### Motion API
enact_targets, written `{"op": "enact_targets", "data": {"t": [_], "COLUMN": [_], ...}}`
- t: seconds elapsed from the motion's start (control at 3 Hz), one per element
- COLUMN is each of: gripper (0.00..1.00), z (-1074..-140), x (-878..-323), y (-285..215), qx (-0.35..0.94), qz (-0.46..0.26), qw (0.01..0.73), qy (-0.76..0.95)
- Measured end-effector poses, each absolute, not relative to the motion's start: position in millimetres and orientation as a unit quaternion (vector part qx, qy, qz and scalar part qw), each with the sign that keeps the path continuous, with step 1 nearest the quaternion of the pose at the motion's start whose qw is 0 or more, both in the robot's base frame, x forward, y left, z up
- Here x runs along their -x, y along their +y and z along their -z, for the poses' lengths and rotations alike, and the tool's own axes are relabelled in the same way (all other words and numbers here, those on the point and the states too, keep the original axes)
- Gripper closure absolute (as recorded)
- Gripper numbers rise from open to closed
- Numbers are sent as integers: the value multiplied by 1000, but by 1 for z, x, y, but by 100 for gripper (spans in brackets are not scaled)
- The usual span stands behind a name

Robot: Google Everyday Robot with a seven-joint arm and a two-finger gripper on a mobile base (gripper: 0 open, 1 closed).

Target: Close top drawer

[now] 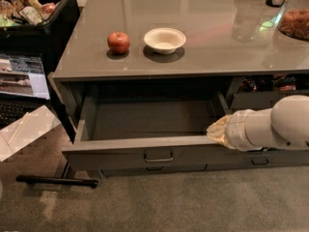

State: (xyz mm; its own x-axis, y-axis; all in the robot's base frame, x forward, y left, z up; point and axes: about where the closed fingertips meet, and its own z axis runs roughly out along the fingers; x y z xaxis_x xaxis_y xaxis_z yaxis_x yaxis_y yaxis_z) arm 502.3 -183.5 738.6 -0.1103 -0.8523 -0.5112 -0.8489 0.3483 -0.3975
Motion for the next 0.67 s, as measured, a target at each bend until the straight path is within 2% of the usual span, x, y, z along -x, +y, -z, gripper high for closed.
{"op": "enact_targets", "data": {"t": [0.67], "gripper": [100], "z": [-700], "x": [-461], "y": [-184], "qx": [596], "qz": [-72], "qw": [270], "qy": [753]}}
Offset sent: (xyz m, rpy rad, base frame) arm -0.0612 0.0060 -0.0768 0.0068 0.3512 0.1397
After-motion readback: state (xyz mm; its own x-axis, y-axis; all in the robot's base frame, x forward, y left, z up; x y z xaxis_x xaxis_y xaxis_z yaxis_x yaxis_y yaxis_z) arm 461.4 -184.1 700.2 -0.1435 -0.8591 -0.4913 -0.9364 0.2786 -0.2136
